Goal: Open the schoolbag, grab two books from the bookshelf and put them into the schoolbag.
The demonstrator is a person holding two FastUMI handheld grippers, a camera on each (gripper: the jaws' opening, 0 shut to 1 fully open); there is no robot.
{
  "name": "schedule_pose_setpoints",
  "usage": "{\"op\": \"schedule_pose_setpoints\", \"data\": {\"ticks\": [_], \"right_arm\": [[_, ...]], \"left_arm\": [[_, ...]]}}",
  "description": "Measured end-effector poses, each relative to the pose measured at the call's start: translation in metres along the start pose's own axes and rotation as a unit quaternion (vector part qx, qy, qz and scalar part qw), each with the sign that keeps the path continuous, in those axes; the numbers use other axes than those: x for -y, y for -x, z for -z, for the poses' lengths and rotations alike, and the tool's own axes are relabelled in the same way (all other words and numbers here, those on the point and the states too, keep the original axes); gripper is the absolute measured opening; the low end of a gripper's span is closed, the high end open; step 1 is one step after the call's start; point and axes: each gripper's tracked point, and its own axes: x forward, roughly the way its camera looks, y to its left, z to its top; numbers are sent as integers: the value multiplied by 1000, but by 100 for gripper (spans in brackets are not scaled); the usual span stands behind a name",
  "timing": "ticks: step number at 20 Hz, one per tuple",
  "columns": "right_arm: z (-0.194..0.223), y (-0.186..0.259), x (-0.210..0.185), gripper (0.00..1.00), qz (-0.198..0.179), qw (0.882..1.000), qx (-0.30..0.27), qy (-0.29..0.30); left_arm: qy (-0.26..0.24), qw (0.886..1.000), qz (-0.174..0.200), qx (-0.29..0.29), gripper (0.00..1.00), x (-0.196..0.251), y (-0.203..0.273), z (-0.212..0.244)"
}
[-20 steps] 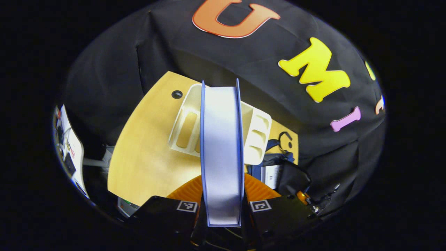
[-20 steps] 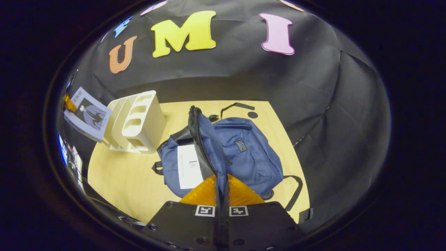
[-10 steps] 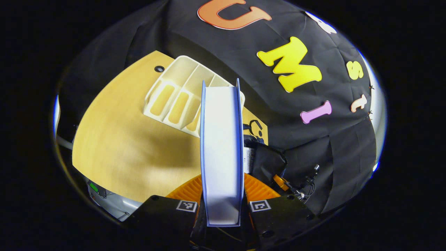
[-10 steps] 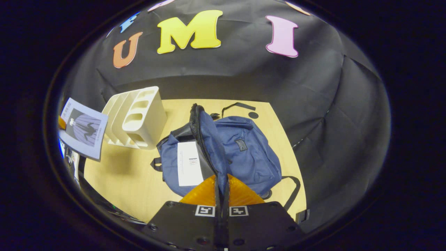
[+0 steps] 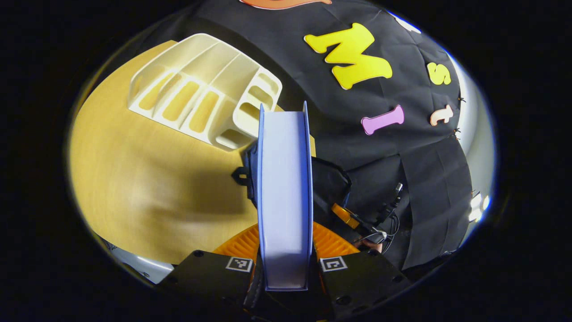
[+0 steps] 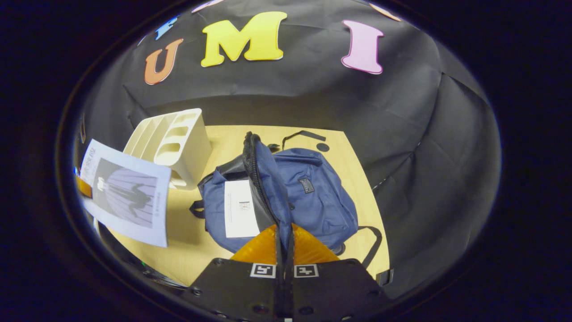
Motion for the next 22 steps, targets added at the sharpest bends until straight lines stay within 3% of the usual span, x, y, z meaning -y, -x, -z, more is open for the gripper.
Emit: {"op": "schedule_pose_setpoints", "data": {"ticks": [4,14,22], "right_arm": [[-2,2,3,0,2,1000,-2,-2],[-12,6,16,0,4,1000,-7,0],[-23,16,23,0,12,1000,-3,8]], "left_arm": [[16,999,27,7,41,9,-50,4],[-8,999,35,6,41,7,-159,-4],[-7,998,55,-3,40,25,-220,-2]]}}
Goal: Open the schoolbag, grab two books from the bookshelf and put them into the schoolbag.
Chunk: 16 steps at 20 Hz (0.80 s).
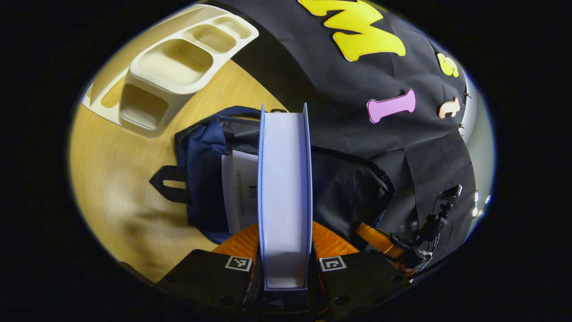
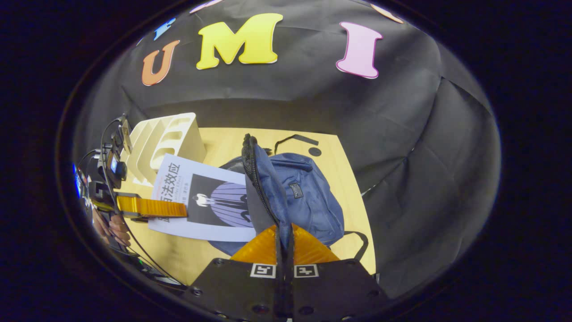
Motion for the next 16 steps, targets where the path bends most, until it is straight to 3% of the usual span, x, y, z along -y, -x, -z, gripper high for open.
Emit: {"op": "schedule_pose_setpoints", "data": {"ticks": [16], "right_arm": [[-16,8,-17,0,-3,1000,8,26]], "left_arm": [[87,994,66,-5,41,10,-97,15]]}}
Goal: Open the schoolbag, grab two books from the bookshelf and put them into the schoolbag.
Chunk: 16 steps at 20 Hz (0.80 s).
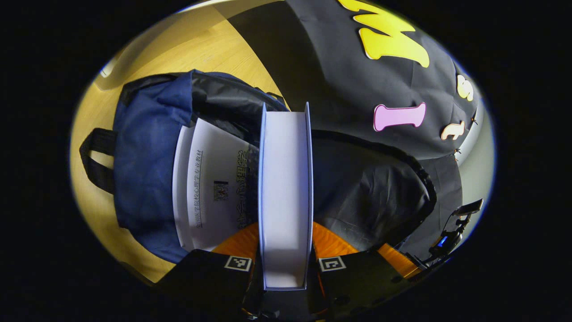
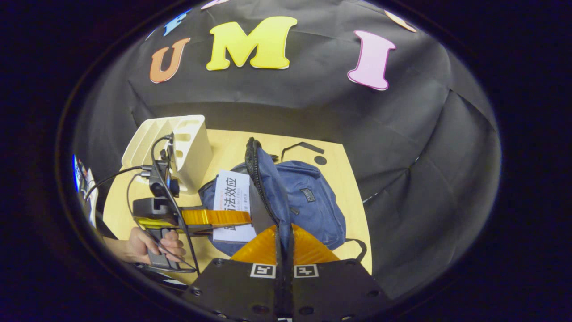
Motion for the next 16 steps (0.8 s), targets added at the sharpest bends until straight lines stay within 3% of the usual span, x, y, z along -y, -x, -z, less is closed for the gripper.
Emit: {"op": "schedule_pose_setpoints", "data": {"ticks": [6,9,13,14,15,16], "right_arm": [[1,-3,-3,0,-5,1000,0,-3],[4,-5,-4,0,-10,1000,-3,-7],[7,-8,-7,0,-15,1000,-5,-10],[8,-10,-8,0,-16,1000,-6,-11],[8,-11,-8,0,-17,1000,-7,-12],[9,-12,-9,0,-19,1000,-7,-13]], "left_arm": [[0,1000,-10,-8,41,-6,-3,0],[0,999,-39,-30,49,-15,-6,4],[-13,992,-109,-60,63,-34,0,10],[-20,987,-142,-75,70,-44,4,13],[-25,984,-158,-81,86,-47,7,15],[-35,981,-172,-79,89,-46,14,13]]}}
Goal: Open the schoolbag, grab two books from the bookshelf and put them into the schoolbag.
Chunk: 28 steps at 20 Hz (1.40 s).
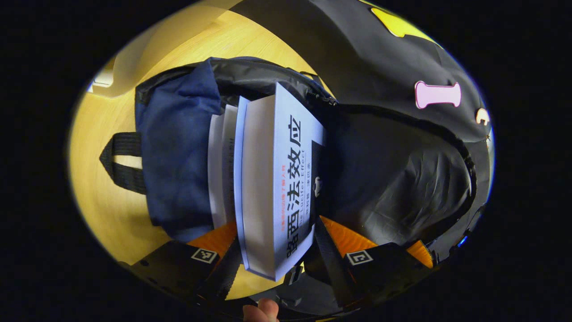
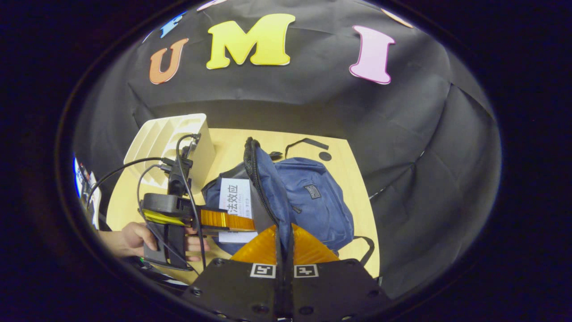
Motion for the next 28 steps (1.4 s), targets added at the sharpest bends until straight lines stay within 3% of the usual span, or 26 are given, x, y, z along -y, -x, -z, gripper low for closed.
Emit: {"op": "schedule_pose_setpoints", "data": {"ticks": [5,9,12,16,17,18,19,22,23,26,27,28], "right_arm": [[5,-6,-6,0,-9,1000,-1,-11],[9,-11,-16,0,-19,1000,1,-17],[11,-14,-28,0,-27,999,6,-19],[17,-16,-47,0,-37,999,11,-11],[18,-17,-53,5,-40,999,12,-11],[19,-17,-59,2,-46,999,12,-11],[20,-17,-66,8,-51,999,12,-11],[22,-18,-85,9,-66,998,14,-8],[23,-15,-90,21,-73,997,16,-7],[19,-9,-108,42,-92,995,27,-8],[16,-5,-113,58,-98,995,35,-10],[10,0,-116,66,-102,994,45,-12]], "left_arm": [[-79,993,-80,29,89,-11,43,-15],[-170,969,-158,83,89,-20,90,-37],[-211,950,-196,123,89,-22,124,-50],[-240,928,-228,169,89,-17,171,-64],[-243,924,-233,180,89,-16,181,-66],[-245,921,-236,189,89,-15,193,-68],[-245,919,-236,199,89,-12,204,-70],[-246,912,-232,233,89,-7,236,-75],[-247,907,-234,246,89,-6,245,-78],[-259,889,-243,289,89,-3,276,-88],[-263,883,-244,304,89,-1,286,-90],[-268,876,-244,318,89,2,297,-92]]}}
